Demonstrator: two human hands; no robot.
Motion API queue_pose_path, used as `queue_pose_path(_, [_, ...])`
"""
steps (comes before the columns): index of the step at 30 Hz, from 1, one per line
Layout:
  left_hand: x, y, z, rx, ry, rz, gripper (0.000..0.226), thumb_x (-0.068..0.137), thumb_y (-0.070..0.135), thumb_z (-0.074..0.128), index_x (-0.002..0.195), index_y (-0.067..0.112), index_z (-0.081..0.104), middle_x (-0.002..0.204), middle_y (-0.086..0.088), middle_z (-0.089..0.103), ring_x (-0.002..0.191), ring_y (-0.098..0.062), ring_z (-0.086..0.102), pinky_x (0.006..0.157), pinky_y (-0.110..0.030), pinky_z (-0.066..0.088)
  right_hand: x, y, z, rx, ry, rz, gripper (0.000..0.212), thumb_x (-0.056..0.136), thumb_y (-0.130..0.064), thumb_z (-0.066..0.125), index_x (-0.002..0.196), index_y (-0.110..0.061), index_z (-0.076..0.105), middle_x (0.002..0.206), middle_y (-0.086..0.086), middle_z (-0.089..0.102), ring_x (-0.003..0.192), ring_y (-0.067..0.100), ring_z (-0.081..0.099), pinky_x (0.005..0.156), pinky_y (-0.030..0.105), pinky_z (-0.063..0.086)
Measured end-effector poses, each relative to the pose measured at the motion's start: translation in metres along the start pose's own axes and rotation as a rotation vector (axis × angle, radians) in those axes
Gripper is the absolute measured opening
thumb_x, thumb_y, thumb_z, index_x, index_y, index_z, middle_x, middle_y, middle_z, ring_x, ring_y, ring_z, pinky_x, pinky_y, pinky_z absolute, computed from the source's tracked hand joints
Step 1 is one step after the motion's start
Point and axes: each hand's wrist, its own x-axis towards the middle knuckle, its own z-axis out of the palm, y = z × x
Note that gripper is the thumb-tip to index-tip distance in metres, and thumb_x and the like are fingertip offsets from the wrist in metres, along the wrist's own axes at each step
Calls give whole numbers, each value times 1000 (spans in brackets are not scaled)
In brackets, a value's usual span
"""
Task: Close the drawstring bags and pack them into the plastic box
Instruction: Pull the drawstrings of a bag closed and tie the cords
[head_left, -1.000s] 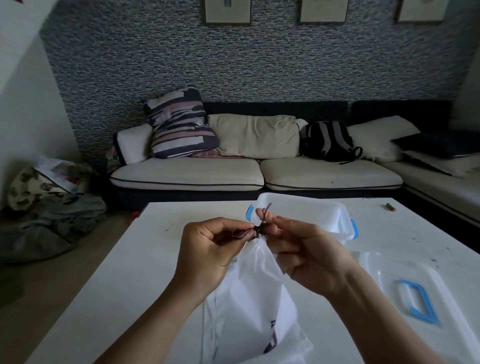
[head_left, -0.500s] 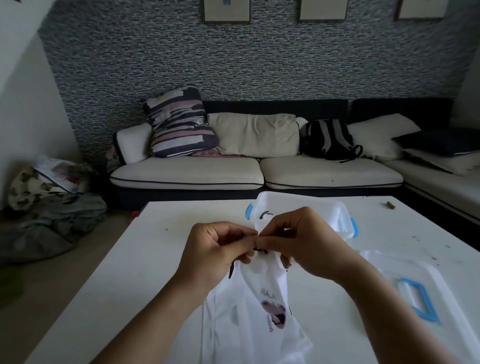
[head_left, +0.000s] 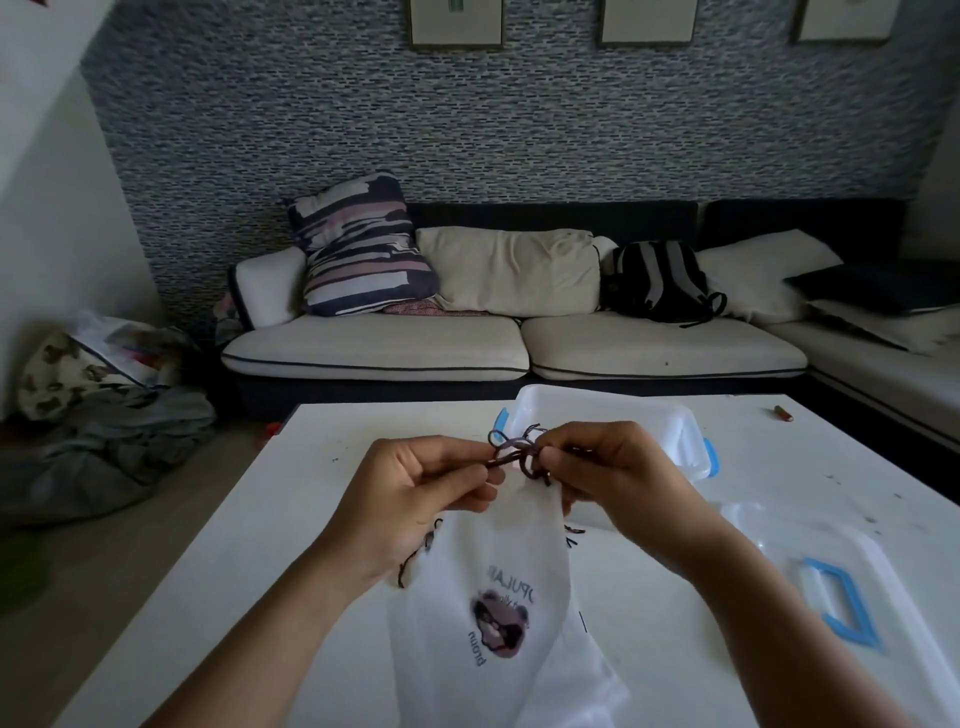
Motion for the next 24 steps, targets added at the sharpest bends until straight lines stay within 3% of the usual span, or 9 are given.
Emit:
queue_pose_path(5, [-1, -13, 3, 257, 88, 199, 16, 89, 1, 68, 94, 12, 78, 81, -5, 77, 66, -18, 70, 61, -24, 55, 0, 3, 16, 295, -71, 75, 16, 90, -18, 62, 80, -7, 69, 76, 16, 52, 61, 18, 45, 57, 23, 43])
queue_pose_path(10, [-2, -23, 13, 557, 139, 425, 15, 85, 12, 75, 97, 20, 79, 91, 11, 71, 87, -8, 69, 72, -16, 52, 2, 2, 28, 410, -125, 101, 20, 95, -9, 53, 80, -1, 64, 73, 13, 45, 55, 15, 39, 52, 21, 37])
queue_pose_path(13, [-2, -22, 11, 594, 117, 474, 11, 87, 11, 74, 93, 19, 79, 86, 11, 69, 84, -12, 69, 72, -18, 53, 2, 1, 29, 399, -109, 116, 20, 95, -8, 53, 79, 1, 62, 70, 12, 42, 54, 14, 35, 50, 21, 35])
queue_pose_path(15, [-5, -22, 12, 538, 117, 409, 11, 88, 11, 73, 88, 20, 79, 81, 8, 74, 80, -14, 71, 74, -24, 56, 2, 0, 29, 300, -86, 106, 22, 99, -2, 50, 80, 2, 61, 70, 14, 40, 53, 15, 34, 49, 21, 35])
queue_pose_path(19, [-7, -26, 20, 256, 133, 85, 15, 91, 8, 68, 81, 11, 79, 76, -6, 75, 76, -14, 68, 78, -31, 54, 2, 0, 32, 20, -31, 66, 25, 102, -4, 50, 81, 0, 63, 68, 19, 52, 51, 12, 39, 50, 21, 37])
queue_pose_path(22, [-6, -20, 27, 3, 148, -112, 19, 92, 8, 61, 81, 0, 75, 82, -17, 73, 80, -22, 67, 76, -29, 55, 2, 2, 34, -59, 15, 64, 28, 101, -5, 51, 76, -7, 63, 57, 3, 49, 52, 13, 39, 51, 23, 35])
queue_pose_path(24, [-7, -15, 28, -56, 129, -118, 20, 92, 8, 61, 83, -2, 76, 85, -20, 75, 82, -24, 71, 74, -26, 55, 3, 3, 34, -34, 29, 73, 29, 101, -4, 50, 75, -7, 61, 54, -1, 45, 51, 13, 39, 50, 21, 34])
